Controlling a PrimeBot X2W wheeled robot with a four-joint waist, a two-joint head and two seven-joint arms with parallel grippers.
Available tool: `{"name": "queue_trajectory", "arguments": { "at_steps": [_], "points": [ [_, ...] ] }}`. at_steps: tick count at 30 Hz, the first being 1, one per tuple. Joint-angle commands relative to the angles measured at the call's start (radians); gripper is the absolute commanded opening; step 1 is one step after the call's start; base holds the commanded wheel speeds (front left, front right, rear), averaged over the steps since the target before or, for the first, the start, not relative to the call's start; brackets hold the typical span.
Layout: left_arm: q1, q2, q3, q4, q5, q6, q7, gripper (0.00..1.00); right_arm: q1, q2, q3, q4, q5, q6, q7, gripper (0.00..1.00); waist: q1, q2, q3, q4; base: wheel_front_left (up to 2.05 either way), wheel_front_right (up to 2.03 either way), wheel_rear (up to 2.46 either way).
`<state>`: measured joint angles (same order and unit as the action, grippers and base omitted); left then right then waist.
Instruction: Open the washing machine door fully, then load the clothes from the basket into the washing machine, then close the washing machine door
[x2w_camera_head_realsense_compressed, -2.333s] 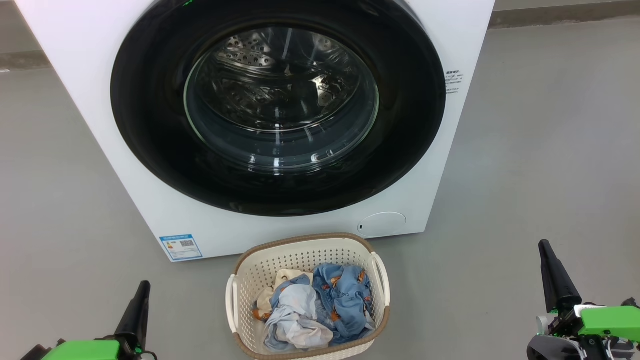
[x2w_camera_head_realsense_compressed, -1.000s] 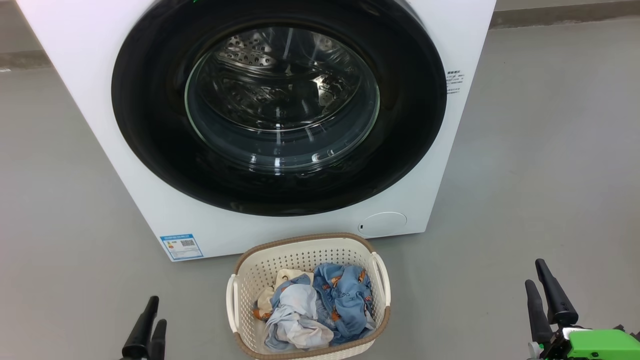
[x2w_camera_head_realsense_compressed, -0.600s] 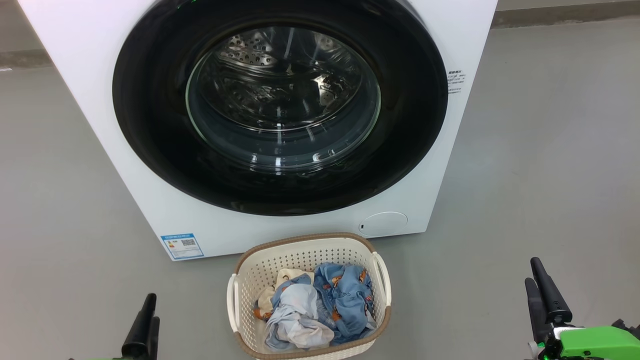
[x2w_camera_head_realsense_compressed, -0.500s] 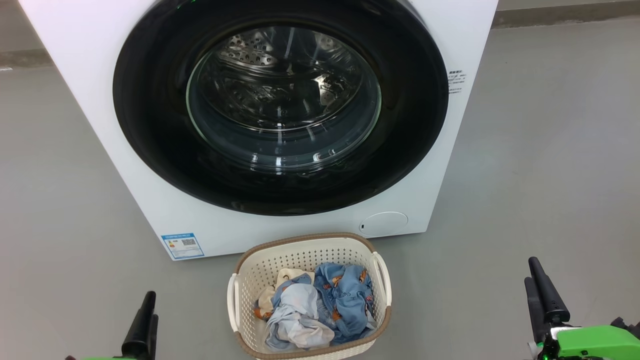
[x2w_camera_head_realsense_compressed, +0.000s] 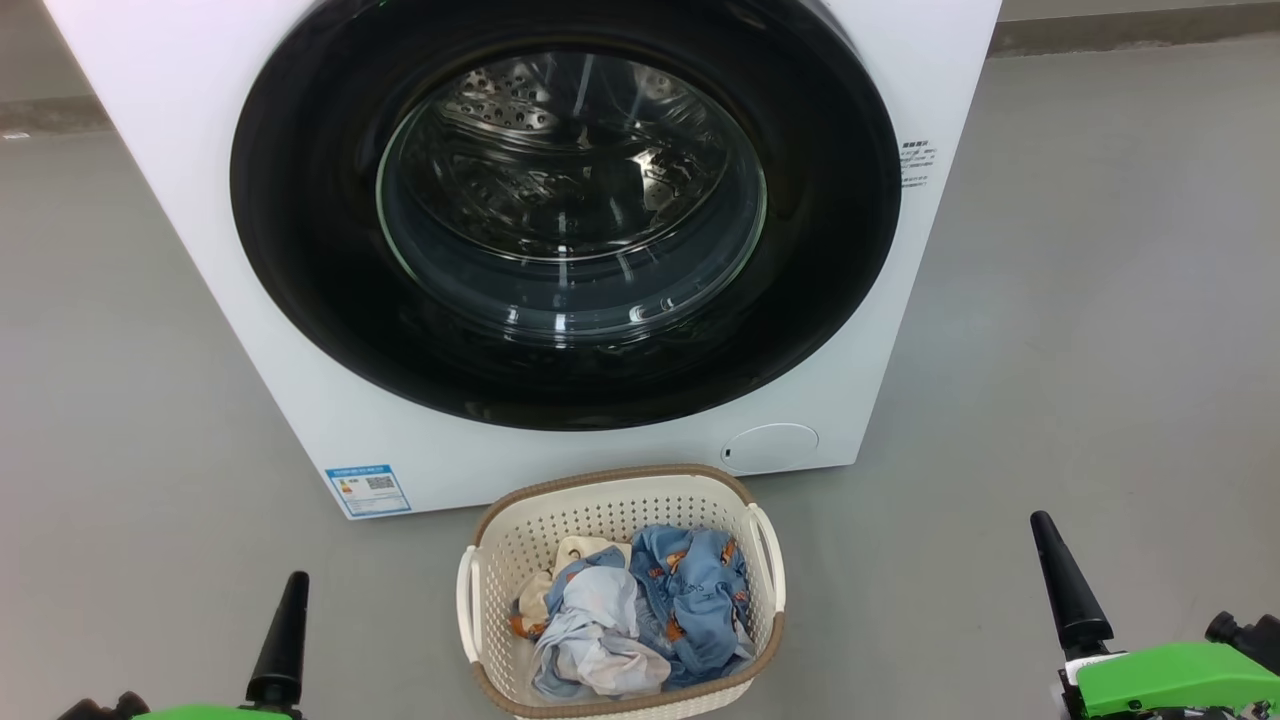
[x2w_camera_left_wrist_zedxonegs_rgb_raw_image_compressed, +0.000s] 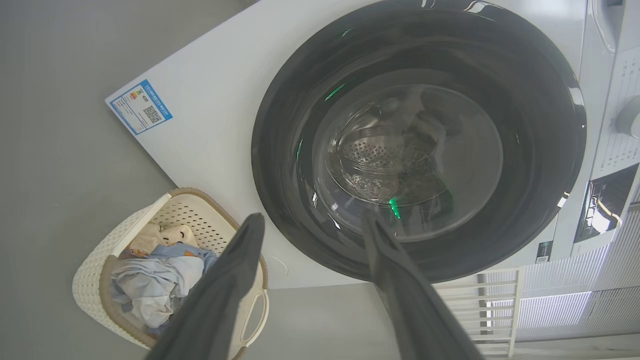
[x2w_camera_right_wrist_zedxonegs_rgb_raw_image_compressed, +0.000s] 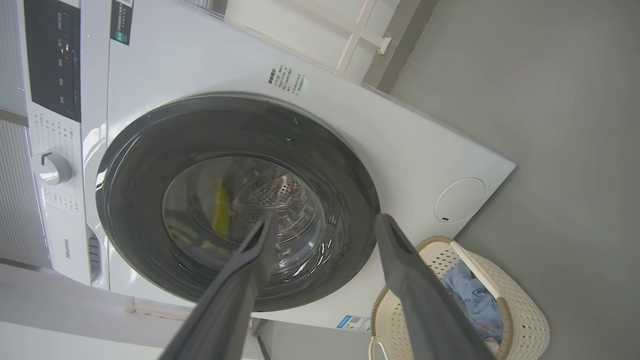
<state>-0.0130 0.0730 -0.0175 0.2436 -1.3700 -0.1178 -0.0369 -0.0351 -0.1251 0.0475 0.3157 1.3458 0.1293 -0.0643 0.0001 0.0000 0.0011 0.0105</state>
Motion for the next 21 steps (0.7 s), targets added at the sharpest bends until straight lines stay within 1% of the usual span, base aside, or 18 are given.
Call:
{"name": "queue_trajectory", "arguments": {
  "at_steps": [1, 10, 21],
  "points": [
    [-0.025, 0.022, 0.012, -0.034, 0.026, -0.004, -0.011, 1.0, -0.051, -0.015, 0.013, -0.029, -0.027, 0.0, -0.012, 1.0, -0.0001, 0.0, 0.0, 0.0, 0.0, 0.0, 0.0],
    [-0.019, 0.023, 0.008, -0.054, 0.196, -0.005, -0.034, 1.0, -0.055, -0.014, 0.031, -0.024, -0.129, 0.001, -0.031, 1.0, -0.0001, 0.0, 0.0, 0.003, 0.0, 0.0, 0.0],
    [-0.015, 0.026, 0.008, -0.059, 0.355, -0.006, -0.062, 1.0, -0.07, -0.028, 0.066, -0.003, -0.254, 0.001, -0.055, 1.0, -0.0001, 0.0, -0.001, 0.005, 0.0, 0.0, 0.0]
  ]
}}
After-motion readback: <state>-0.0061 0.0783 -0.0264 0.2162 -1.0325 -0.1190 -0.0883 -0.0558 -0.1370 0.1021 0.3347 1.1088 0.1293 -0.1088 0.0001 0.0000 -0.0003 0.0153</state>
